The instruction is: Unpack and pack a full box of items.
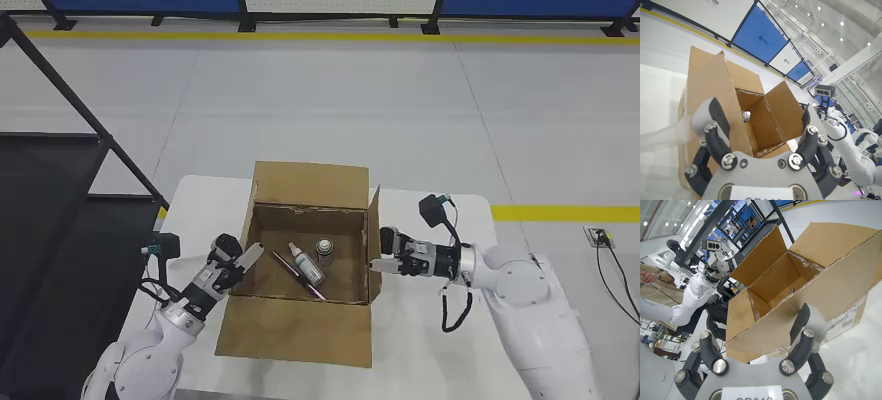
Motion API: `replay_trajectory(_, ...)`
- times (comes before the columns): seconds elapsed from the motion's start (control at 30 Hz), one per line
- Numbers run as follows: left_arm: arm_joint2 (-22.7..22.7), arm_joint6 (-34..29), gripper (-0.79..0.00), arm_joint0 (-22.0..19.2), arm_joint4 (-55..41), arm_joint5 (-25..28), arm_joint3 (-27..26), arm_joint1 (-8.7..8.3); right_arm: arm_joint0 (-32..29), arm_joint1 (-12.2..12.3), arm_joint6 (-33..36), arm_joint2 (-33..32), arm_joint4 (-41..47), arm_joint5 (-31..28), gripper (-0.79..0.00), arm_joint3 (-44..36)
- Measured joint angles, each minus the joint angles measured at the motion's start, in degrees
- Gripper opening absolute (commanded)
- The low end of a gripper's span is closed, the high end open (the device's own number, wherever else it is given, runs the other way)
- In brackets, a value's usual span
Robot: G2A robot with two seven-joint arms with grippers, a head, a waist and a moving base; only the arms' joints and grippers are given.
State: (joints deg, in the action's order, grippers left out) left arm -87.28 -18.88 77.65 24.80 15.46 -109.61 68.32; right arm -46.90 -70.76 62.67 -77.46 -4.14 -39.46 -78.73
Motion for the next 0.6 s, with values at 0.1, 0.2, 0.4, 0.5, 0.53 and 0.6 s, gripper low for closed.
replay_trajectory(0.1, 1.3, -0.8, 0.000, -1.1, 1.2, -1.1, 0.0, 0.04, 2.0, -0.4, -0.9, 2.6, 2.3, 2.6, 0.000, 2.3)
replay_trajectory(0.2, 3.0, -2.6, 0.000, -2.8, 0.8, -1.9, 1.2, 0.12, 4.9, -0.9, -0.8, 5.8, 4.9, 3.8, 0.000, 6.1)
replay_trajectory(0.4, 5.4, -6.3, 0.000, -6.3, -3.7, -2.0, 5.5, 0.30, 10.9, -2.3, 1.0, 12.3, 8.5, 3.3, 0.000, 14.6)
replay_trajectory(0.5, 6.5, -7.3, 0.000, -8.0, -4.6, -1.9, 8.0, 0.39, 13.4, -3.1, 0.4, 15.4, 7.2, 2.7, 0.000, 17.9)
replay_trajectory(0.53, 6.9, -7.5, 0.000, -8.5, -4.7, -1.9, 8.6, 0.42, 13.9, -3.3, 0.0, 16.2, 6.6, 2.3, 0.000, 18.6)
replay_trajectory(0.6, 7.7, -7.9, 0.000, -9.3, -4.8, -2.0, 10.0, 0.49, 14.9, -3.7, -0.9, 17.9, 5.6, 1.2, 0.000, 20.0)
